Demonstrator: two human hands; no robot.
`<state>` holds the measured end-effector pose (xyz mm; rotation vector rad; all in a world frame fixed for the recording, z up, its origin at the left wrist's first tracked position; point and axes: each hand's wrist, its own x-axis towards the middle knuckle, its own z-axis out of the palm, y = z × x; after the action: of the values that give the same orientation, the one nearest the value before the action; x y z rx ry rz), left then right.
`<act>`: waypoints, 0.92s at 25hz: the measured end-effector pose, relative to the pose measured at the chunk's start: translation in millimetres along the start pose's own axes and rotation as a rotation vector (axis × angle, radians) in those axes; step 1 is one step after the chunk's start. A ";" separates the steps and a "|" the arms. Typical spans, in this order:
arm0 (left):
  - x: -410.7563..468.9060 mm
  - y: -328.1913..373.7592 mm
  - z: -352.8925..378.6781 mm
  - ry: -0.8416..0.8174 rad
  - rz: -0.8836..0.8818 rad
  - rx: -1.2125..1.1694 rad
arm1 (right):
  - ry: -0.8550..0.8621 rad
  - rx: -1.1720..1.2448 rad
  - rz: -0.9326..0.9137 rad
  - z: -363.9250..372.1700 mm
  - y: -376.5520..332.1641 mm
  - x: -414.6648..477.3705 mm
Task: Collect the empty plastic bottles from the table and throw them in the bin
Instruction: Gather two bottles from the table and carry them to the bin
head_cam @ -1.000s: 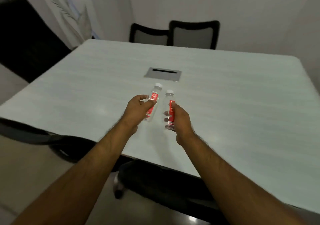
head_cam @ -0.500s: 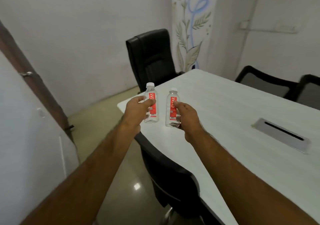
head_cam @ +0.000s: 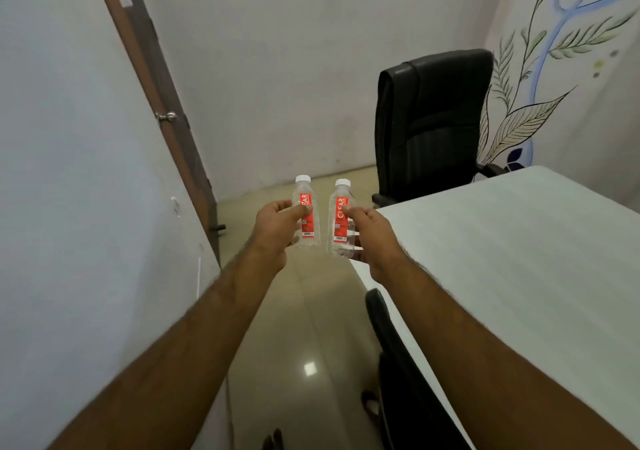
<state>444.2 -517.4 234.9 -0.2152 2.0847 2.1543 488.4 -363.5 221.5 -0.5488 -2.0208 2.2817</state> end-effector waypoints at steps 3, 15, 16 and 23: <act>106.0 9.2 -33.1 -0.012 -0.042 -0.022 | 0.021 0.011 0.038 58.3 -10.2 80.1; 446.4 73.8 -53.8 -0.180 -0.036 0.053 | 0.145 0.066 0.056 178.7 -66.6 389.7; 484.8 75.9 -47.0 -0.184 -0.031 0.063 | 0.150 0.080 0.050 184.2 -66.0 428.8; 716.2 103.4 28.4 -0.229 -0.087 0.120 | 0.202 0.146 0.110 184.9 -92.1 664.1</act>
<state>-278.6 -493.6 196.6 -0.0424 2.0259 1.8974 -205.3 -350.7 172.7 -0.8592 -1.7568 2.3020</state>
